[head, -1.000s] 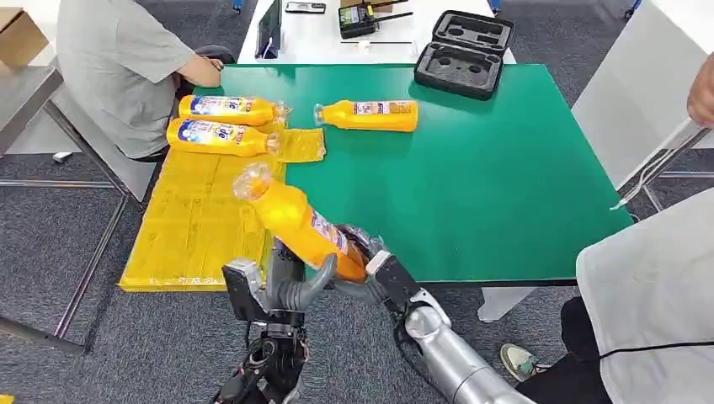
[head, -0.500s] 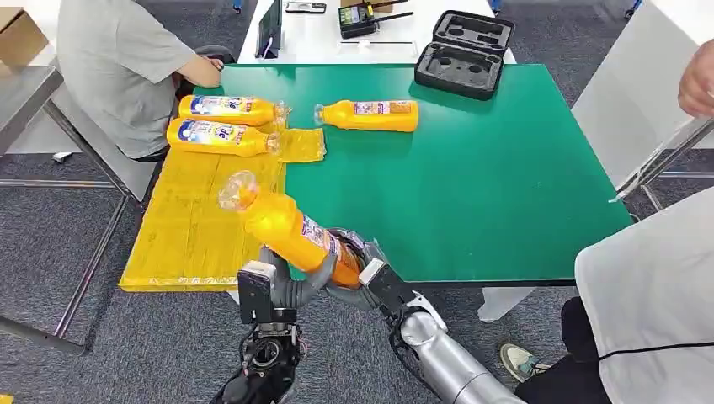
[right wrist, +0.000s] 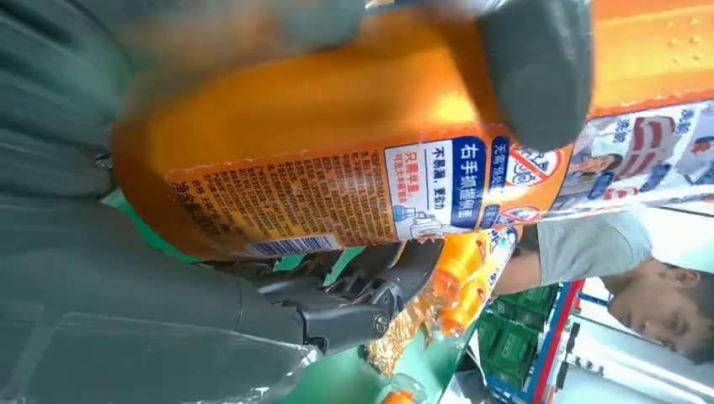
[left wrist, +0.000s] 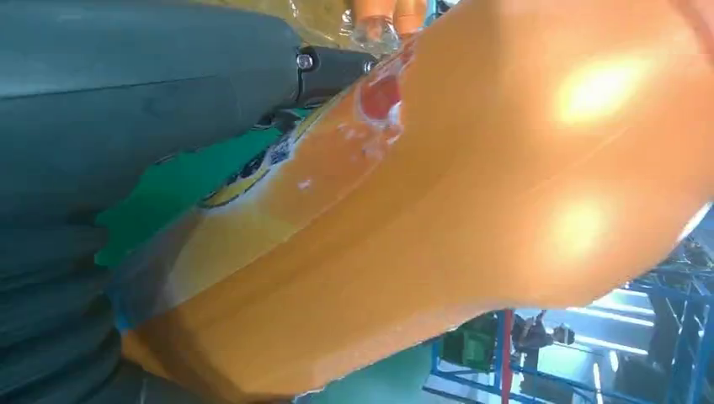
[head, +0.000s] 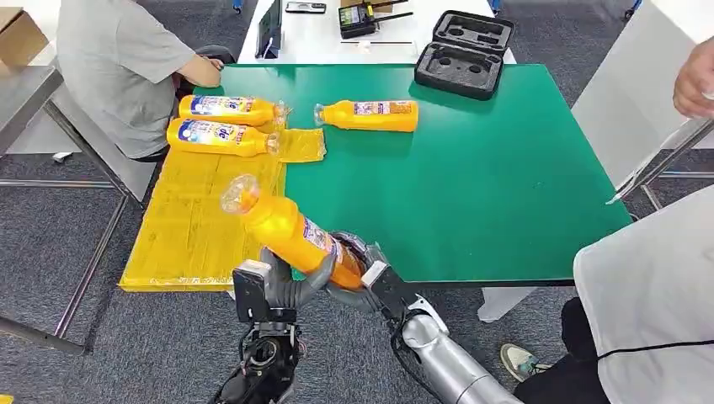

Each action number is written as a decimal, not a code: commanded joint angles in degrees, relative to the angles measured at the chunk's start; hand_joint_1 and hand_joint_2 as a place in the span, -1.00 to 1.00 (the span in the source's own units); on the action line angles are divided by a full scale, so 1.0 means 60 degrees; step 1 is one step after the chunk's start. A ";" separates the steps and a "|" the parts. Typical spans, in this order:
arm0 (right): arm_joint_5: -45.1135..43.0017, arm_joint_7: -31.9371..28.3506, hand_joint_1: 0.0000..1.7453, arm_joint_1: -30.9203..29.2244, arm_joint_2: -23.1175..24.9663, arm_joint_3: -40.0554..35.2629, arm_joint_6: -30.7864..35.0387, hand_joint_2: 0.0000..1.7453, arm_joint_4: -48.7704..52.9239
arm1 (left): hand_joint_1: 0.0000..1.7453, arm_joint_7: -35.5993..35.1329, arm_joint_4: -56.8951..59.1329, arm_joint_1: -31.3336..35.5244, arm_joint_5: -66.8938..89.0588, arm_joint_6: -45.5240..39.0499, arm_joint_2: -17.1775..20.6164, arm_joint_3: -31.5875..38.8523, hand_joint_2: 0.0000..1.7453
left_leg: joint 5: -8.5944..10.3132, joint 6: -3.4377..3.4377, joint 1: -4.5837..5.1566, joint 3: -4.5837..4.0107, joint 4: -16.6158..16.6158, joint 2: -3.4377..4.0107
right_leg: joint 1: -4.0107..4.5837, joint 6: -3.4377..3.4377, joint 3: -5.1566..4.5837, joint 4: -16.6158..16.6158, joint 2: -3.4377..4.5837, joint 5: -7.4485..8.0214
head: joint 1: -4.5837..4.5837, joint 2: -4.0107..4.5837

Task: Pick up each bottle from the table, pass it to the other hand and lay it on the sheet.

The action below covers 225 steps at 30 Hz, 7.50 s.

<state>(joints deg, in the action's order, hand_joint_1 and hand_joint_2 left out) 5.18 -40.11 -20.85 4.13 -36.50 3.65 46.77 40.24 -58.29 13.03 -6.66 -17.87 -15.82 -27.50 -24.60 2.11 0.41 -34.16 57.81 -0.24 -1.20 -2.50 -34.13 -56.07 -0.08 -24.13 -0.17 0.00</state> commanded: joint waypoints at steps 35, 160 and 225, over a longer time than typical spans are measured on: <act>-0.0228 0.0018 1.00 -0.0634 -0.0196 0.0031 -0.0896 1.00 -0.0395 | -1.00 -0.1678 0.1304 0.0791 -0.3079 0.5661 0.0121 -0.0979 1.00 | -0.0012 -0.0017 -0.0011 0.0021 0.0004 0.0008 | 0.0012 0.0017 0.0022 -0.0002 0.0005 -0.0009 | 0.0000 0.0000; 0.0402 0.0018 0.98 0.0141 -0.0397 0.0585 -0.0257 1.00 0.0521 | -1.00 -0.1814 0.0390 -0.0060 -0.2807 0.4821 0.0252 0.0150 1.00 | -0.0010 -0.0019 -0.0010 0.0015 -0.0001 0.0013 | 0.0011 0.0018 0.0018 0.0003 0.0011 -0.0005 | 0.0000 0.0000; 0.0358 0.0018 0.88 0.0568 -0.0750 0.0818 0.0174 1.00 0.1110 | -1.00 -0.1795 0.0948 0.0197 -0.2923 0.4832 0.0094 0.0357 1.00 | -0.0013 -0.0017 -0.0009 0.0014 0.0002 0.0011 | 0.0010 0.0016 0.0017 0.0002 0.0009 -0.0007 | 0.0000 0.0000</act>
<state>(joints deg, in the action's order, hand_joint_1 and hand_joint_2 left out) 7.50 -40.06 -15.64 -0.70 -30.38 5.14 54.38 30.27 -54.88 12.73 -24.41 11.32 -15.63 -24.59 -24.61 2.11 0.41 -34.21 57.81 -0.24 -1.20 -2.50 -34.15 -56.07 -0.08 -24.13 -0.17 0.00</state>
